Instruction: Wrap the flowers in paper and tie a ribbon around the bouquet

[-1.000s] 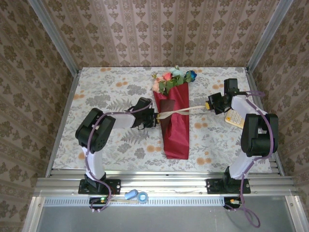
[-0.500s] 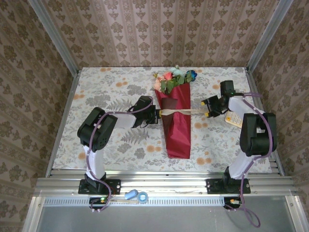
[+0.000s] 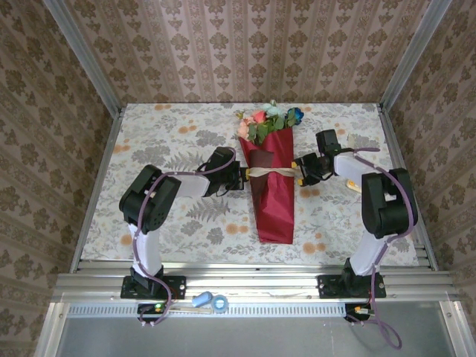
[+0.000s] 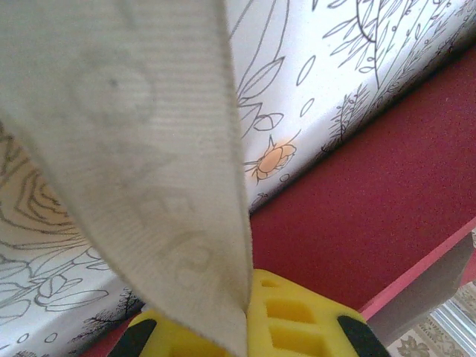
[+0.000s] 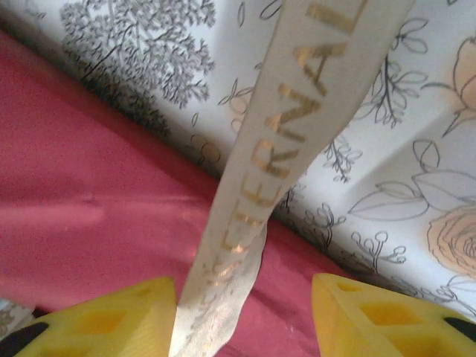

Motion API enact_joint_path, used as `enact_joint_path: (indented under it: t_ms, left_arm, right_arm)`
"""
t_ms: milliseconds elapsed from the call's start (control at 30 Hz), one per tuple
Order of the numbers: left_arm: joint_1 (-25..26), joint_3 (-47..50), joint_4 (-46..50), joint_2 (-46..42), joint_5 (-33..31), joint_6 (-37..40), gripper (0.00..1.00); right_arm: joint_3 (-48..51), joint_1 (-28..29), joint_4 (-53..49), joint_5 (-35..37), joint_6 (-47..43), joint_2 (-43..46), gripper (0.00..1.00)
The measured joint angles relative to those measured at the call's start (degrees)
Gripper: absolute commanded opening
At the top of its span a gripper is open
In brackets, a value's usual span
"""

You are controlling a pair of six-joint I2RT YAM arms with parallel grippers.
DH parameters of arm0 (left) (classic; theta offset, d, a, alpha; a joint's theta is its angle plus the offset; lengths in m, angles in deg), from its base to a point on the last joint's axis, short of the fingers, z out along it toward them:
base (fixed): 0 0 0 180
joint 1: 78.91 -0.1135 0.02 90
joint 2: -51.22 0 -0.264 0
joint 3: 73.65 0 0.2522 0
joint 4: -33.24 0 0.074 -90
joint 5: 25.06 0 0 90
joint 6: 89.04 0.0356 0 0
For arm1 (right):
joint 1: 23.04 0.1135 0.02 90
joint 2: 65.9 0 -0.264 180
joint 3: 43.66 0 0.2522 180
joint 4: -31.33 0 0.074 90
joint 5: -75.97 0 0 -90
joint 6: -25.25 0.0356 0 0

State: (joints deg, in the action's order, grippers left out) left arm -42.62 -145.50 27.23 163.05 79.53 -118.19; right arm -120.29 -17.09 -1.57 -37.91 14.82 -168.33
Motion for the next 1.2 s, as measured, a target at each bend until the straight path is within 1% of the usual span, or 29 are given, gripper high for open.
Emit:
enact_joint_path:
  t_ms: [100,133,267,433,600,767,933,1067,1200]
  left_arm:
    - [0.0,0.0,0.0,0.0,0.1,0.0,0.00]
    - [0.0,0.0,0.0,0.0,0.2,0.0,0.00]
    - [0.0,0.0,0.0,0.0,0.2,0.0,0.00]
    - [-0.5,0.0,0.0,0.0,0.2,0.5,0.00]
    - [-3.1,2.4,-1.2,-0.7,0.2,1.6,0.00]
    - [-7.6,7.6,-5.3,-2.6,-0.1,1.7,0.00]
    - [-11.6,12.4,-9.6,-4.8,-0.1,1.7,0.00]
    - [-13.9,14.8,-11.5,-6.4,0.0,1.6,0.00]
    - [-14.2,15.3,-12.9,-6.4,0.4,0.9,0.00]
  right_arm:
    - [-1.0,0.0,0.7,0.2,0.5,-2.0,0.34]
    - [-1.2,0.0,1.1,0.3,0.5,-2.6,0.29]
    - [-1.5,0.0,1.4,0.9,0.9,-3.5,0.00]
    - [-3.3,0.0,0.9,1.8,-0.4,-3.4,0.00]
    - [-3.4,-1.3,0.5,2.2,-3.0,-1.5,0.00]
    - [-1.3,-7.1,0.5,1.1,-5.6,2.4,0.00]
    - [-0.9,-12.9,-0.4,-1.4,-8.3,2.8,0.00]
    - [0.2,-14.8,-0.8,-3.7,-9.5,2.8,0.00]
    - [1.7,-16.0,-0.8,-4.6,-10.0,2.8,0.00]
